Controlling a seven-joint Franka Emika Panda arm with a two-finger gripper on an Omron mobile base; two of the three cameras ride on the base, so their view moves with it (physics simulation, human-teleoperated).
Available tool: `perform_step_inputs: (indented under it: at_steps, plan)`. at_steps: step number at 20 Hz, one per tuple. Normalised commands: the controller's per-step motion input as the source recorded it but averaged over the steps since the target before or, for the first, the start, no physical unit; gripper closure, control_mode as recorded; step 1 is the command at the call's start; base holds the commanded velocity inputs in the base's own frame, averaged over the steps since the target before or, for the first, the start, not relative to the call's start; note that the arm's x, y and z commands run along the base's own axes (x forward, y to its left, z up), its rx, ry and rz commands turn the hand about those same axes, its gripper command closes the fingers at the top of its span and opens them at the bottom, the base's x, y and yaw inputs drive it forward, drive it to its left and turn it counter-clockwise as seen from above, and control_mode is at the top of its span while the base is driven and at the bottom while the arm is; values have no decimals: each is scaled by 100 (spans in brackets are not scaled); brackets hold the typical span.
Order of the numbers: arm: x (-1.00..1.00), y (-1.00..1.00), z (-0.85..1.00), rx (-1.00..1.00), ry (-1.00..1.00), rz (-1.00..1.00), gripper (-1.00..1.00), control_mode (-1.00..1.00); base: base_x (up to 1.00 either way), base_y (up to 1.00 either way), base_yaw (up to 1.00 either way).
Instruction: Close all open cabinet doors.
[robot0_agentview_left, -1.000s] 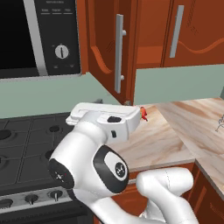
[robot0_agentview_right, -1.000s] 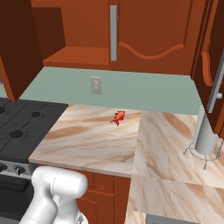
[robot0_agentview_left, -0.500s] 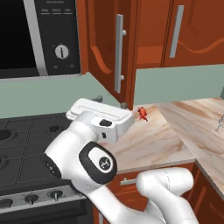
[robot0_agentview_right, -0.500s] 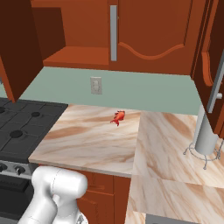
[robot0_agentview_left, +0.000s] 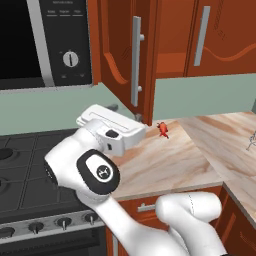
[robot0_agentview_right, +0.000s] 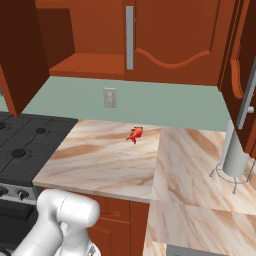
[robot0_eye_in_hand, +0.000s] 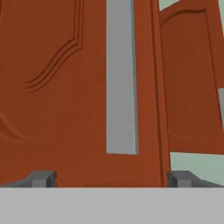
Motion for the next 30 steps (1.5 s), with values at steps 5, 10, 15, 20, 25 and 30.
perform_step_inputs:
  at_steps: [5, 10, 15, 20, 25, 30]
  plan:
    - [14, -4, 0, 2, -2, -4, -100, -100, 0, 0, 0]
    - [16, -9, 0, 0, 0, -1, -100, -100, 0, 0, 0]
    - [23, -14, 0, 0, 0, 0, -100, -100, 0, 0, 0]
    - [23, -14, 0, 0, 0, 0, -100, -100, 0, 0, 0]
    - [15, -22, 0, 0, 0, 0, -100, -100, 0, 0, 0]
    - [10, -45, -2, 2, 0, 0, -100, -100, 0, 0, 0]
